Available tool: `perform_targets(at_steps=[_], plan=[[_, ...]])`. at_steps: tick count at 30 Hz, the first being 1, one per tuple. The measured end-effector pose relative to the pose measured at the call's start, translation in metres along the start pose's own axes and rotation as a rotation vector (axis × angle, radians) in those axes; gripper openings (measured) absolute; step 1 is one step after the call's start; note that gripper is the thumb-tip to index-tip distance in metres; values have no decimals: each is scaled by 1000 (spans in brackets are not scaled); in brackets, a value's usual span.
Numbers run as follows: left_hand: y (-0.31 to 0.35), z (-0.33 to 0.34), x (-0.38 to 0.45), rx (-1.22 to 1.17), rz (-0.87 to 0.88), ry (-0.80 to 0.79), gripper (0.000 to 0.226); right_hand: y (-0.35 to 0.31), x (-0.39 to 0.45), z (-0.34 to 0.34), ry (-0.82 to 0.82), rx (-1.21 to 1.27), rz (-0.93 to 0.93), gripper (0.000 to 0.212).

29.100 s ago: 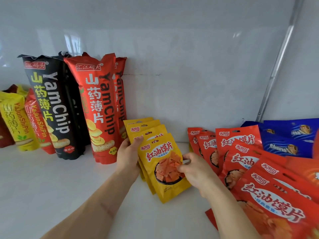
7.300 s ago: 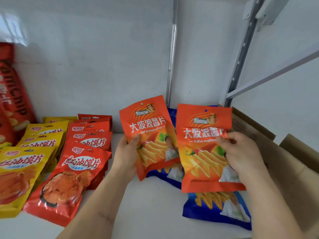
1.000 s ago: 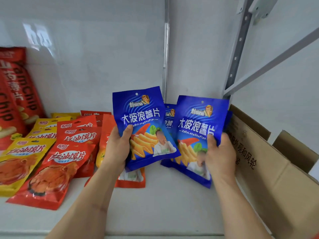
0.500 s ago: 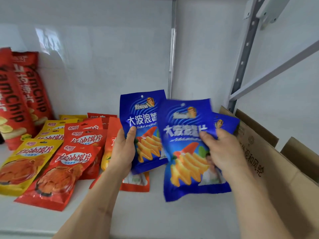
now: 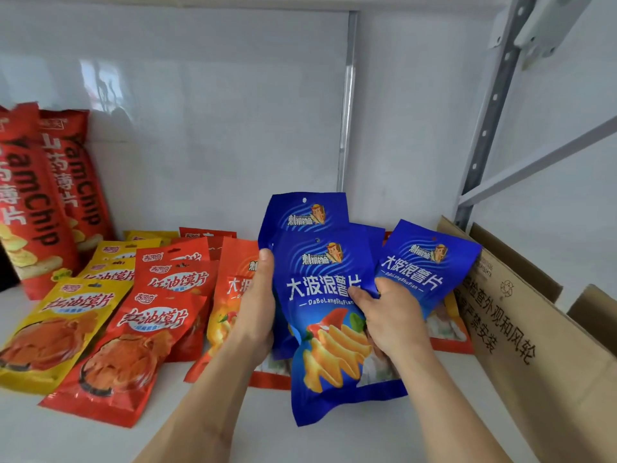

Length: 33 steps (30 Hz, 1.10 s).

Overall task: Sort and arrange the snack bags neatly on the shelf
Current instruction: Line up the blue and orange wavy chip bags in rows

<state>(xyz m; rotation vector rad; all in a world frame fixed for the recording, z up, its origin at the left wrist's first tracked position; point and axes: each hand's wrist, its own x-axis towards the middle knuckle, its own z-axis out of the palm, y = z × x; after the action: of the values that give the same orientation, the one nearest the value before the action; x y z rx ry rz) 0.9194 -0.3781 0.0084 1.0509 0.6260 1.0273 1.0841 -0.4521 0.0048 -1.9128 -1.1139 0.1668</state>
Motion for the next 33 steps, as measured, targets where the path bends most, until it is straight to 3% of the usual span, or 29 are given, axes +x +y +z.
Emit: perform_targets(at_steps=[8, 11, 14, 18, 20, 23, 25, 28, 31, 33], plan=[[-2, -9, 4, -43, -53, -123, 36, -9, 1, 5, 70, 48, 35, 35], [-4, -13, 8, -40, -49, -103, 27, -6, -3, 8, 101, 148, 67, 34], [-7, -15, 10, 1, -56, -67, 22, 1, -11, 1, 248, 290, 128, 31], [-8, -17, 13, 16, -39, 0, 17, 26, -6, -14, 554, 165, 281, 53], [-7, -17, 13, 22, -24, 31, 15, 34, -1, -15, 541, 120, 373, 68], [-6, -19, 13, 19, -2, 54, 11, 37, 5, -11, 498, 253, 393, 75], [-6, -19, 14, 27, 8, 64, 12, 39, 9, -9, 481, 309, 382, 60], [-6, -18, 14, 39, 19, 73, 11, 46, 13, -6, 425, 364, 327, 16], [-6, -18, 15, 36, 43, 104, 11, 44, 12, -10, 448, 443, 293, 6], [-6, -19, 16, 40, 75, 139, 13, 41, 10, -19, 465, 461, 278, 11]])
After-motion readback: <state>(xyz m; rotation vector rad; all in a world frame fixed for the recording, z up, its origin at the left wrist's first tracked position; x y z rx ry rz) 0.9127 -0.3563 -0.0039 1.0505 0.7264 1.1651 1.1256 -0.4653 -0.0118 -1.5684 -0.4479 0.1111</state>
